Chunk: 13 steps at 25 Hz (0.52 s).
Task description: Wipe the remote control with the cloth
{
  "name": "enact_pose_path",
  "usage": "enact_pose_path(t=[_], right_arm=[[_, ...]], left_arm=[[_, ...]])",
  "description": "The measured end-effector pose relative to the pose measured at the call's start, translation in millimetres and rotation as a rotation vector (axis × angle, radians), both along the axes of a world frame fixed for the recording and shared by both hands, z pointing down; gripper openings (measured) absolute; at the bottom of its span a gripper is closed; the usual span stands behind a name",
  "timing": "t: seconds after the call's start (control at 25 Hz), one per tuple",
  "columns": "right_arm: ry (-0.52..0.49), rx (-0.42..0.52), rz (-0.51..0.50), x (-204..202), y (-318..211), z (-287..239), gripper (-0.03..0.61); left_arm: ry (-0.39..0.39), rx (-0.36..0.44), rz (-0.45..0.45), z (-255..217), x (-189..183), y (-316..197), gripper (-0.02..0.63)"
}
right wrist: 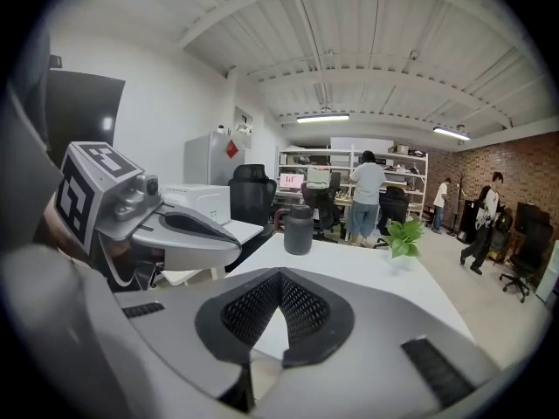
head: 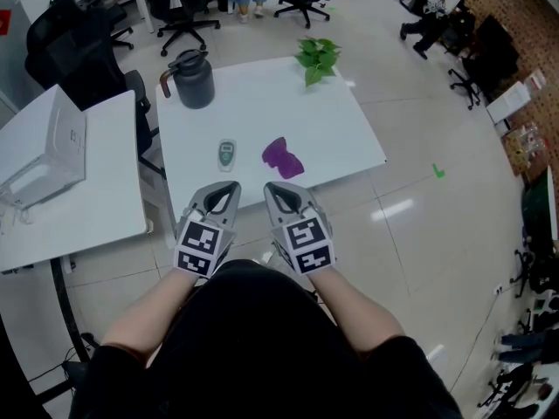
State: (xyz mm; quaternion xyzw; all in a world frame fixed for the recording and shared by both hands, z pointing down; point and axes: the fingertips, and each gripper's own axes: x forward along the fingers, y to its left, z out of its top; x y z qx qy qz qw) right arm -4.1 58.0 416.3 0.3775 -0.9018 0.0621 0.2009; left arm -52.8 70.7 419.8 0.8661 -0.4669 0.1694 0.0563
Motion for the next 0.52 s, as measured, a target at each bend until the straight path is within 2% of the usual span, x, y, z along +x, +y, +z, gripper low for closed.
enact_pose_path(t=[0.52], right_arm=[[0.004,0.002,0.004,3.6,-1.9,1.5,0.014]], left_arm=[[0.005,-0.003,-0.009,1.0,2.0,-3.4,0.0]])
